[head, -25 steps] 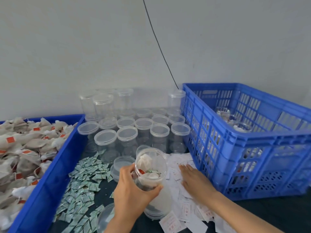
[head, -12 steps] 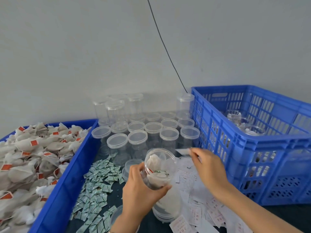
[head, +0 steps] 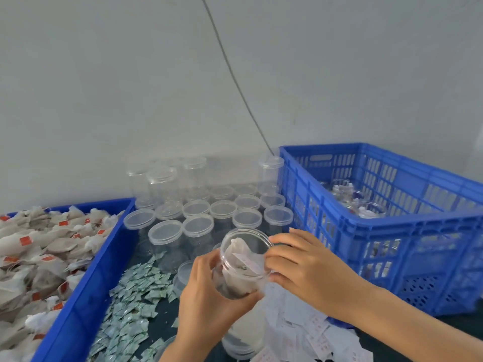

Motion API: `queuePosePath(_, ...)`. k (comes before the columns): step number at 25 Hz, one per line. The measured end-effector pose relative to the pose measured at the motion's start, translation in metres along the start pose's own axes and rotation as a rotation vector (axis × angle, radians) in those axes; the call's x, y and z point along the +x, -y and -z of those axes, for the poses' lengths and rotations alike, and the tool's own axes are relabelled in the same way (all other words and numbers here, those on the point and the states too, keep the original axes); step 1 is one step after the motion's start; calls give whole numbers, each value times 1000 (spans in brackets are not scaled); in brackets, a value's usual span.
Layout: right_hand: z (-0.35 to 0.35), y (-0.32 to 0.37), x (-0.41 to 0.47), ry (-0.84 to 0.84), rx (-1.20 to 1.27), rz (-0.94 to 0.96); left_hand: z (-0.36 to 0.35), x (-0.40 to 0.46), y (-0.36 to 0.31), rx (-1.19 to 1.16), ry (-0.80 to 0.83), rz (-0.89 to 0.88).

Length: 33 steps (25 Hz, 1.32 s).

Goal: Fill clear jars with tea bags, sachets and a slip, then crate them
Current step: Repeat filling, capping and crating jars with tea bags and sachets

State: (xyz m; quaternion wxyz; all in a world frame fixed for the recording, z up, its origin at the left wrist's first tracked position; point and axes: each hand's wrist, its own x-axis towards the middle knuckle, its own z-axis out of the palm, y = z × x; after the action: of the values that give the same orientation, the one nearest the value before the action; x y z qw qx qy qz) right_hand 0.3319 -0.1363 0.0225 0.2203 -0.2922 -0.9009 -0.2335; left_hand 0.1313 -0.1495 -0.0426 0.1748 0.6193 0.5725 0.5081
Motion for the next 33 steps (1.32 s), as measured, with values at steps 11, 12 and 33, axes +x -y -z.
queuePosePath(11, 155, -132, 8, -193, -340, -158, -53, 114, -198, 309, -191, -950)
queuePosePath(12, 161, -146, 2, -131, -386, -207, -69, 128, -213, 343, -97, -947)
queuePosePath(33, 82, -333, 13, 460, -614, -504, -244, 310, -237, 998, 254, -1163)
